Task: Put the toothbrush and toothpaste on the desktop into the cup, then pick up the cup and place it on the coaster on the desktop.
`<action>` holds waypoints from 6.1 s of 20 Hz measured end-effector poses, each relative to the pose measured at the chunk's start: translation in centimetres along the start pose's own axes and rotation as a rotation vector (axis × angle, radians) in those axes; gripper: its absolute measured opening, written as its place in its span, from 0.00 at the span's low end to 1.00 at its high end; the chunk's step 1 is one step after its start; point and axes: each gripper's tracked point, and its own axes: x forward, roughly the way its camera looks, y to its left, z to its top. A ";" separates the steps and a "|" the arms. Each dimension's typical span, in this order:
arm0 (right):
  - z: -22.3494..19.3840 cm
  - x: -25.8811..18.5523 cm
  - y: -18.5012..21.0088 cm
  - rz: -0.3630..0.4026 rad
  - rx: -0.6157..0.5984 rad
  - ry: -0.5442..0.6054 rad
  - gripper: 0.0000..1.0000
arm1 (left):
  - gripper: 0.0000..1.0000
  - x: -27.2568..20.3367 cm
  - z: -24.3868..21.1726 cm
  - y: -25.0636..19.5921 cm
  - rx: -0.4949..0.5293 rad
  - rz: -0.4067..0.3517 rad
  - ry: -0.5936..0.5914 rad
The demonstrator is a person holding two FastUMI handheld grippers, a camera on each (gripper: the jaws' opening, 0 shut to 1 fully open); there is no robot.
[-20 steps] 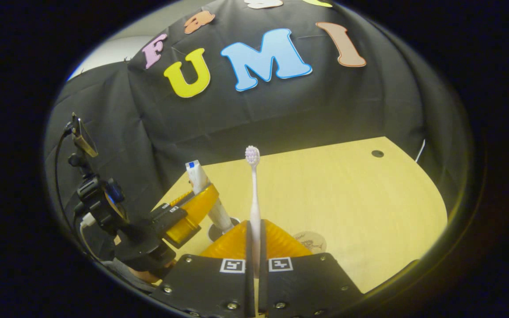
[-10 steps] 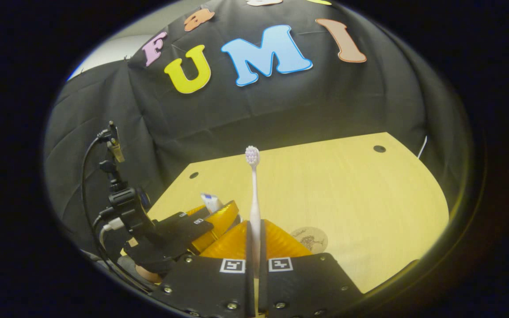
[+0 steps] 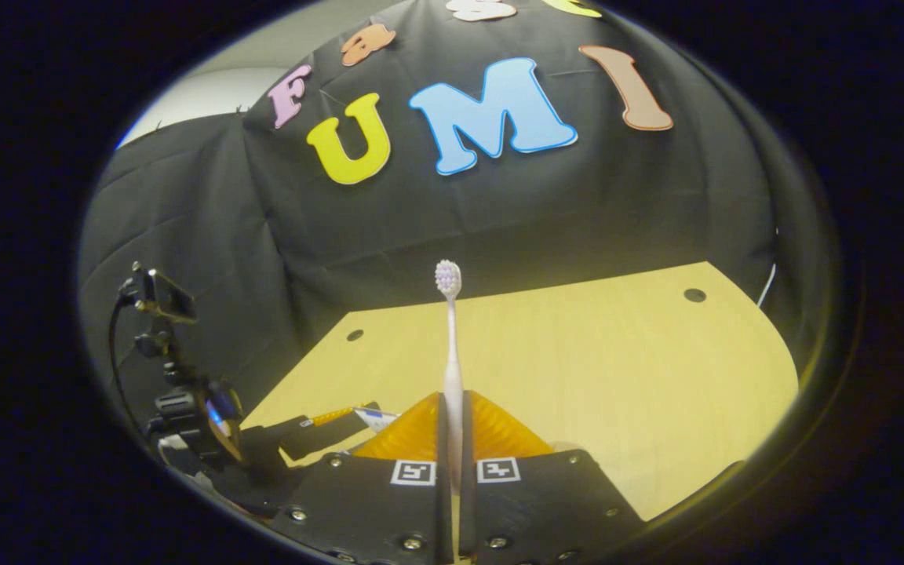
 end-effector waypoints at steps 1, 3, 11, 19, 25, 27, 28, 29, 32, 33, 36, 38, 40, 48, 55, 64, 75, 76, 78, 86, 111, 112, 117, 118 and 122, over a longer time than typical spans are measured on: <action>0.4 0.5 0.2 0.008 -0.010 -0.013 0.05 | 0.87 -0.5 0.0 0.1 -0.010 -0.001 0.003; 1.4 1.8 0.9 0.033 -0.025 -0.054 0.05 | 0.82 -1.4 -0.2 0.7 -0.031 0.009 0.014; 2.4 6.6 3.1 0.109 -0.051 -0.130 0.05 | 0.94 -4.2 -2.1 1.4 -0.089 0.020 0.080; 1.4 7.6 5.0 0.147 -0.059 -0.114 0.06 | 0.98 -5.6 -4.9 1.7 -0.118 0.005 0.152; -1.2 7.2 5.7 0.179 -0.070 -0.007 0.26 | 0.94 -5.6 -5.3 1.3 -0.141 -0.008 0.166; -1.5 6.8 5.6 0.170 -0.096 0.001 0.54 | 1.00 -5.4 -5.7 1.2 -0.150 -0.010 0.178; -1.6 6.7 5.7 0.169 -0.105 0.000 0.60 | 0.97 -5.2 -5.7 1.2 -0.152 -0.009 0.182; -1.6 6.5 5.6 0.157 -0.112 -0.002 0.75 | 0.94 -5.1 -5.8 1.1 -0.153 -0.008 0.186; -0.8 5.3 4.9 0.129 -0.111 -0.017 0.90 | 0.94 -4.8 -5.9 0.9 -0.157 -0.005 0.196; -0.3 4.8 4.8 0.119 -0.106 -0.026 0.90 | 0.94 -4.8 -6.0 0.7 -0.156 -0.008 0.204; 1.2 3.3 3.4 0.073 -0.098 -0.061 0.90 | 0.98 -4.5 -6.4 0.2 -0.149 -0.010 0.240; 2.1 2.5 2.6 0.046 -0.090 -0.073 0.90 | 0.97 -4.2 -6.5 -0.2 -0.156 -0.008 0.267; 2.7 1.7 1.5 0.020 -0.084 -0.080 0.90 | 0.94 -3.9 -6.8 -0.2 -0.159 0.004 0.300; 4.2 -2.9 -2.5 -0.083 -0.128 -0.098 0.90 | 0.98 -1.5 -7.9 -0.2 -0.195 0.055 0.449; 3.7 -6.6 -5.4 -0.152 -0.166 -0.078 0.90 | 1.00 0.0 -10.1 1.5 -0.178 0.143 0.633; 1.1 -8.6 -8.1 -0.168 -0.128 -0.016 0.90 | 0.76 1.8 -11.6 1.6 -0.157 0.211 0.747; -0.7 -9.8 -11.2 -0.205 -0.068 0.022 0.90 | 0.33 2.0 -12.5 1.6 -0.071 0.256 0.744; -0.8 -9.8 -11.4 -0.207 -0.065 0.023 0.82 | 0.32 2.1 -12.6 1.4 -0.069 0.247 0.739; -0.8 -10.1 -11.8 -0.211 -0.060 0.022 0.82 | 0.30 2.1 -12.5 1.2 -0.058 0.260 0.717; -0.3 -10.6 -13.4 -0.226 -0.050 0.010 0.82 | 0.29 2.7 -10.2 -4.1 -0.004 0.196 0.639; -1.0 -13.3 -19.0 -0.198 -0.037 0.044 0.90 | 0.30 5.2 -13.4 -14.4 0.004 0.143 0.784; -1.1 -13.2 -19.0 -0.188 -0.040 0.048 0.90 | 0.31 5.2 -13.3 -14.4 0.010 0.147 0.783; -1.1 -13.6 -18.8 -0.156 -0.064 0.063 0.90 | 0.36 5.3 -12.9 -15.0 -0.016 0.146 0.755; -1.1 -13.6 -18.9 -0.156 -0.068 0.062 0.91 | 0.36 5.3 -12.8 -15.1 -0.019 0.146 0.746; -0.4 -13.6 -18.0 -0.153 -0.073 0.041 0.90 | 0.48 4.8 -11.5 -16.4 -0.024 0.102 0.679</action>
